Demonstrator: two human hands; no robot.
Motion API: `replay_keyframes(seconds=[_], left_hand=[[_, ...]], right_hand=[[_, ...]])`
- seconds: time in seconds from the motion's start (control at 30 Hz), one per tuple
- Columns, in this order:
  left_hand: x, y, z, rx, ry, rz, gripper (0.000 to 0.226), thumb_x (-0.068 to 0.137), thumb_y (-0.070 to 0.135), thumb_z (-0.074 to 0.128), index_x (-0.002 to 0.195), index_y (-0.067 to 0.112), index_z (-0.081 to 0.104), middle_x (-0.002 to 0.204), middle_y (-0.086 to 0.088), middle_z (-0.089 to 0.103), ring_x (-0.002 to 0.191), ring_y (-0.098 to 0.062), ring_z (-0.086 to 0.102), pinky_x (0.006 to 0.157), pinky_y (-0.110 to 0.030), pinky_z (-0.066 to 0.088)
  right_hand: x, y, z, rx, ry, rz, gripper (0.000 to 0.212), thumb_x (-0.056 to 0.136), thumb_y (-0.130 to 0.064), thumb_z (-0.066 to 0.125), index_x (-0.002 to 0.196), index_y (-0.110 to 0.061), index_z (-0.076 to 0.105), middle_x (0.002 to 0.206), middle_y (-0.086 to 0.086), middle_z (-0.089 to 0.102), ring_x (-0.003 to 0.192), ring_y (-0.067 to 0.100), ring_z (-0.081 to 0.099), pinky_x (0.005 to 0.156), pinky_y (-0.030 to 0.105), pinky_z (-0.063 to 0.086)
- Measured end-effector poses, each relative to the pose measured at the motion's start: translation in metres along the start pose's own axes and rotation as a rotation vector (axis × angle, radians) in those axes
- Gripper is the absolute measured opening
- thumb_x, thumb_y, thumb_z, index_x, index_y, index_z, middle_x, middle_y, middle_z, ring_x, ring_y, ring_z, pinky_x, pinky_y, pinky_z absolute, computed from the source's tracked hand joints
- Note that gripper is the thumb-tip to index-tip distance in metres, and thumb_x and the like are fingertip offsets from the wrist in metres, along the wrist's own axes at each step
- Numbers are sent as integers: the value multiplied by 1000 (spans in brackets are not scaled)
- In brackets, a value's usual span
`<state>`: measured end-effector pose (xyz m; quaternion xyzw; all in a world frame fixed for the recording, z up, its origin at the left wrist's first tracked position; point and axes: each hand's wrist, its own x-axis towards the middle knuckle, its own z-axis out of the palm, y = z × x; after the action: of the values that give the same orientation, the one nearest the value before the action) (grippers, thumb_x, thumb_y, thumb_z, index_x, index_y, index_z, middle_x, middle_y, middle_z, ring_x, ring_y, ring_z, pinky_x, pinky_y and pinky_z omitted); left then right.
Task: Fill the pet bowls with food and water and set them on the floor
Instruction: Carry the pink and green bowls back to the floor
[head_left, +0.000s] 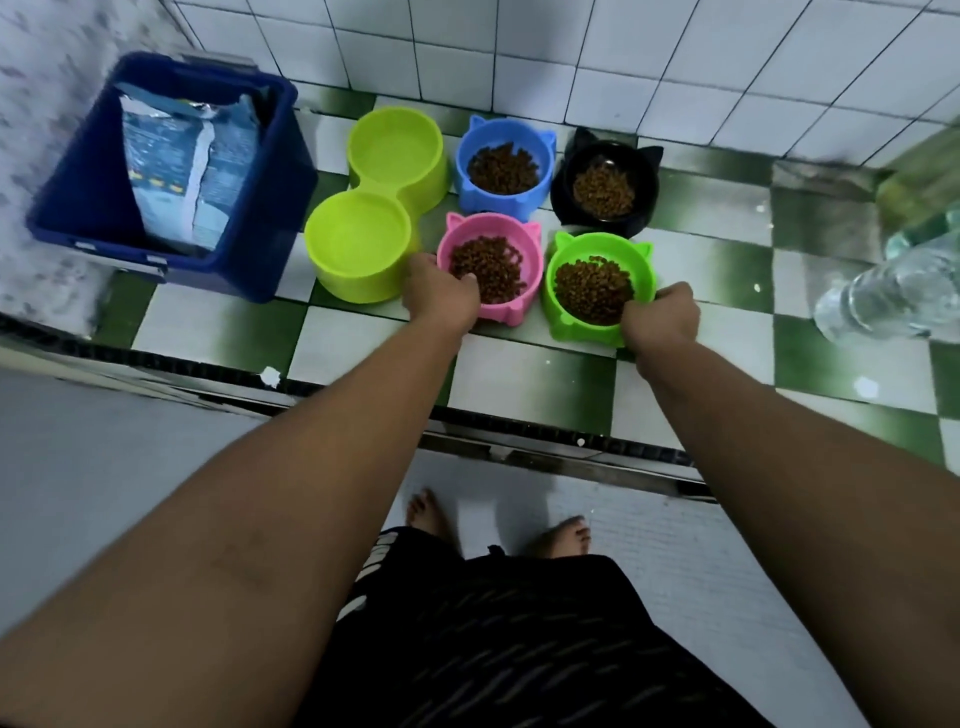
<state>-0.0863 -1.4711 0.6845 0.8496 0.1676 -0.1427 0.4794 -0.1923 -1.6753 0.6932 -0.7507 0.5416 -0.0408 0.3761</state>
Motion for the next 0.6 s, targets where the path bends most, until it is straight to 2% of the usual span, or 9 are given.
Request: replay_keyframes(seconds=[0.07,0.13,0.2,0.23,0.27,0.33,0.4,0.5,0.6], left_hand=[[2,5,-1,-20,-8,-6,39,83,6,71,109,18,45,111,-5,61,104,-29,65,93,-45,58],[3,9,1,-43,-29,-20,38,86,0,65,110,20,42,109,-4,56,99,-25,62,80,-39,59],[2,12,2,-104,-56,-31,39,88,-4,58,113,20,41,112,-5,54,94,-22,59,67,-30,53],[1,12,1,-137,-65,-36,40,88,-5,57,116,20,43,115,-5,55,93,-22,60,65,-30,52],[2,10,0,-161,-84,-39,42,90,-4,57,122,20,45,120,-6,57,93,-21,62,67,-32,55],[4,5,-1,-204,-147,-45,49,94,2,59,137,22,49,127,-5,60,102,-23,66,81,-40,62],[4,2,-3,-241,-214,-36,49,98,6,57,142,28,52,122,-1,62,110,-26,66,90,-49,61],[4,-5,-7,-281,-247,-1,49,100,6,52,142,31,56,118,1,64,107,-26,69,88,-51,62],[1,-13,-16,-285,-240,13,48,100,10,52,140,36,59,123,0,66,105,-24,70,85,-52,63]], right_hand=[[1,2,-1,56,-7,-13,27,83,-9,53,110,-11,51,105,14,58,93,33,59,71,35,49],[2,2,-3,103,-12,-28,17,86,-12,52,102,-14,47,95,11,56,88,31,58,69,35,48],[2,3,-6,169,-18,-23,16,85,-17,54,97,-17,44,87,7,55,87,34,62,70,44,58],[2,4,-8,205,-25,-9,17,84,-19,55,97,-18,44,84,5,54,87,37,64,70,51,60],[2,6,-9,232,-39,7,20,84,-19,57,100,-19,46,83,3,53,87,38,65,68,57,60],[-2,9,-15,291,-83,26,30,88,-17,61,114,-24,50,85,1,53,91,40,67,66,61,59],[-10,13,-20,354,-134,33,46,91,-13,61,131,-32,49,95,5,57,98,39,67,70,61,59],[-20,18,-26,433,-170,37,53,95,-8,58,141,-33,47,123,14,59,101,37,67,70,60,59],[-31,20,-31,518,-168,52,47,98,-8,55,140,-29,52,122,11,59,95,34,66,67,55,61]])
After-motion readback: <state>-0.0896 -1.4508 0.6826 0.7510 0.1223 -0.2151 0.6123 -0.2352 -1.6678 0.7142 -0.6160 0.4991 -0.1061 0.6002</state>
